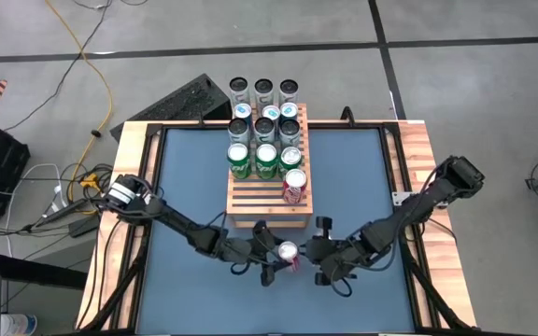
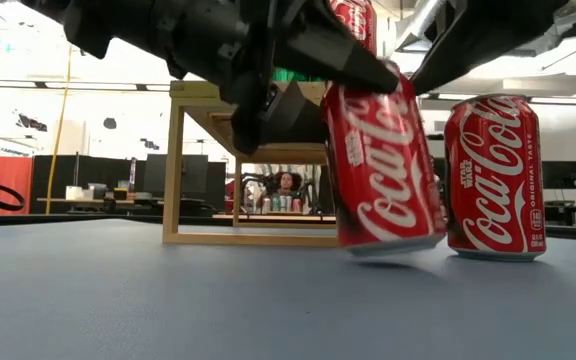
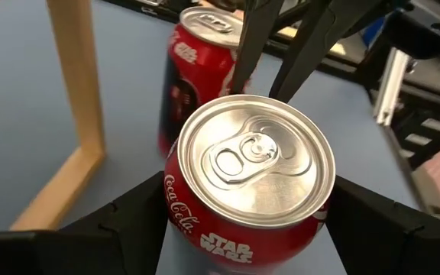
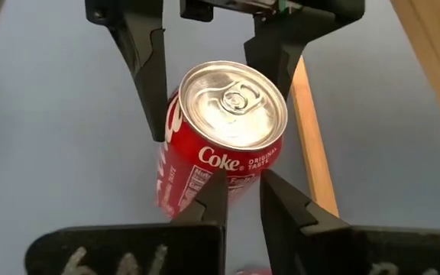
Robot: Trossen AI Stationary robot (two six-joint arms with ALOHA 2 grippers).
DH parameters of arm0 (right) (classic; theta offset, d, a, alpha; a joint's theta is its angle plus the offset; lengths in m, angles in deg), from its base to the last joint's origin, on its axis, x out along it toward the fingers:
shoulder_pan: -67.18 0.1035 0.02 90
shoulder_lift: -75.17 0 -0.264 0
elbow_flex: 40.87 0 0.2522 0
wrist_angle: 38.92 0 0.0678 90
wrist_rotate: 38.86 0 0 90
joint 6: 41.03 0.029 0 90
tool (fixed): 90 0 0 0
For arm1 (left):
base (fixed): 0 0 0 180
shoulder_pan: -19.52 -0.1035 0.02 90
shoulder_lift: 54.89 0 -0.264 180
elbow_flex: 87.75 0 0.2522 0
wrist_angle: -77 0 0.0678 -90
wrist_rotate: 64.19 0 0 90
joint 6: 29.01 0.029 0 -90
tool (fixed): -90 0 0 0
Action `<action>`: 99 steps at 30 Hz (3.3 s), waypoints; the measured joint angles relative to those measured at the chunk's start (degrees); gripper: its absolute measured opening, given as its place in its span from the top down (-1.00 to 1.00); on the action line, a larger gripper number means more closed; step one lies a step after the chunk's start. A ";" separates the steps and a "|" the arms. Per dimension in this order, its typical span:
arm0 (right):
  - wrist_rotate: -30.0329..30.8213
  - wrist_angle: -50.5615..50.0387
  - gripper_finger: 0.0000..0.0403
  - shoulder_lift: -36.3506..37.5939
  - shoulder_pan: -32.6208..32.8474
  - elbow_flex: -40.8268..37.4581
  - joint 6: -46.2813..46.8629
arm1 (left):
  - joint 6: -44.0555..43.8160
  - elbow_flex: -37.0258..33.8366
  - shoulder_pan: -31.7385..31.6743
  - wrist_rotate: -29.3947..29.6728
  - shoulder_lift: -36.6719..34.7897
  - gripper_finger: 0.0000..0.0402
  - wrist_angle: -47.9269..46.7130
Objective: Place canned beverage on shelf
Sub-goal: Put the left red soda can on the shelf aligned with the other red soda can
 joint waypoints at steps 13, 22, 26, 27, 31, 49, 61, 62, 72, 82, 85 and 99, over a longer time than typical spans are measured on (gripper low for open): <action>9.14 -24.47 0.69 0.42 1.50 14.77 -0.64 | -3.86 2.17 3.85 -0.99 -3.15 -0.40 0.13; 15.41 -37.09 0.69 6.72 4.91 23.75 -0.77 | 1.84 12.34 4.30 -0.73 -12.20 -0.42 -25.01; 21.57 -39.20 0.69 13.50 7.88 24.09 0.83 | 7.26 17.42 4.02 2.35 -17.76 -0.43 -35.88; 22.78 -39.76 0.69 15.09 8.66 24.09 1.78 | 8.34 18.51 3.79 4.06 -19.11 -0.43 -38.16; 26.27 -42.73 0.69 19.81 10.85 24.09 5.50 | 12.75 20.47 2.31 11.43 -24.18 -0.43 -46.30; 28.97 -48.10 0.69 20.81 13.02 24.07 7.59 | 15.53 20.52 -11.64 3.34 -27.39 -0.43 -56.94; 28.67 -48.21 0.69 20.55 12.93 24.07 7.65 | 17.21 20.52 -15.13 -3.05 -27.12 -0.43 -57.35; 28.67 -48.21 0.69 20.55 12.93 24.07 7.71 | 17.03 20.46 -15.15 -3.41 -27.10 -0.43 -57.69; 28.63 -48.19 0.69 20.55 13.10 24.07 7.82 | 14.19 15.73 -14.97 -3.63 -35.87 -0.43 -57.22; 28.65 -48.45 0.69 20.55 13.10 24.07 7.55 | 10.70 2.19 -14.95 -3.46 -42.29 -0.43 -36.93; 28.64 -48.61 0.69 20.55 13.02 24.06 7.48 | 10.79 2.19 -14.95 -3.41 -41.33 -0.43 -37.07; 28.67 -49.19 0.69 20.57 12.99 24.05 7.38 | 11.46 10.13 -15.78 -3.25 -34.85 -0.43 -49.16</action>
